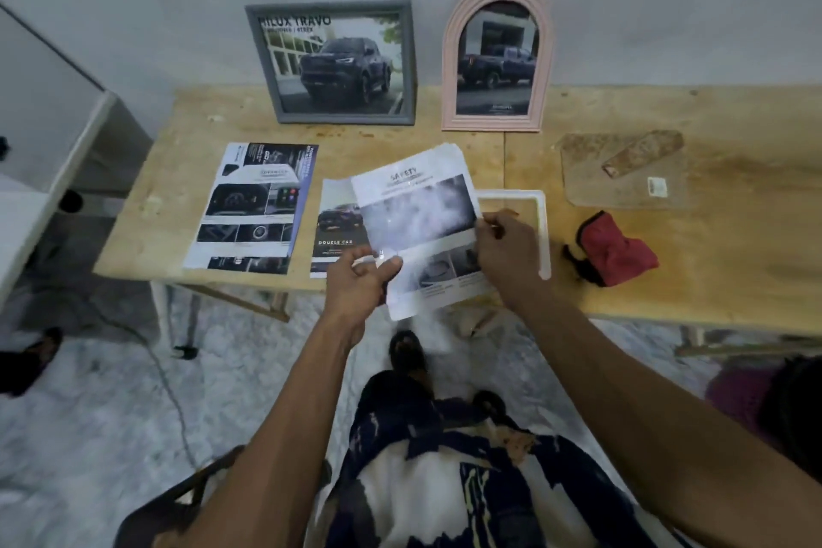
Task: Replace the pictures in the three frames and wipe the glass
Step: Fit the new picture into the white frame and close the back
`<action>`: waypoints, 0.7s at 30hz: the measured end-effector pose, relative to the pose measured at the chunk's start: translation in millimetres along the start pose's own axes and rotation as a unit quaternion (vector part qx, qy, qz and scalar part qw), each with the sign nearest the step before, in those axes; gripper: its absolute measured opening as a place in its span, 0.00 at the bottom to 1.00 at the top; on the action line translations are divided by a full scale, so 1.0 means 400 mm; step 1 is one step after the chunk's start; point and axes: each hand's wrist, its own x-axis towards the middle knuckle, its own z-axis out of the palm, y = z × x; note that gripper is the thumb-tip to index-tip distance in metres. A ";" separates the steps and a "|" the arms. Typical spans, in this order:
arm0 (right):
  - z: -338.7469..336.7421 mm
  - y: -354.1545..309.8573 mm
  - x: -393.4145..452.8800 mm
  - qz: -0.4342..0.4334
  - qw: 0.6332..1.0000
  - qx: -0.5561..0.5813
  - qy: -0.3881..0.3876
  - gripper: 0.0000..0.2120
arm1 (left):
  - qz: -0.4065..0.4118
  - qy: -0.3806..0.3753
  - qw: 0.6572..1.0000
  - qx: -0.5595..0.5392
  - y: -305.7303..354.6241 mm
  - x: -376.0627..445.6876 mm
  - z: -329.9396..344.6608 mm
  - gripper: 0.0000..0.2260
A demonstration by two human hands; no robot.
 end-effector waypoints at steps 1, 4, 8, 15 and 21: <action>0.016 0.000 -0.012 0.014 1.000 0.008 0.001 0.08 | -0.001 0.010 1.000 0.008 -0.007 -0.003 -0.007 0.18; 0.064 -0.006 -0.031 0.039 0.999 0.018 -0.004 0.09 | 0.017 0.045 0.998 0.030 -0.004 0.011 -0.036 0.18; 0.147 -0.041 -0.026 0.075 0.997 0.023 -0.021 0.06 | 0.035 0.059 0.996 0.062 0.022 0.072 -0.113 0.16; 0.396 -0.156 0.041 0.105 0.989 -0.014 -0.101 0.04 | 0.067 0.095 0.984 0.132 0.098 0.262 -0.337 0.13; 0.650 -0.255 0.075 0.112 0.985 -0.049 -0.122 0.05 | 0.061 0.109 0.962 0.243 0.176 0.430 -0.548 0.17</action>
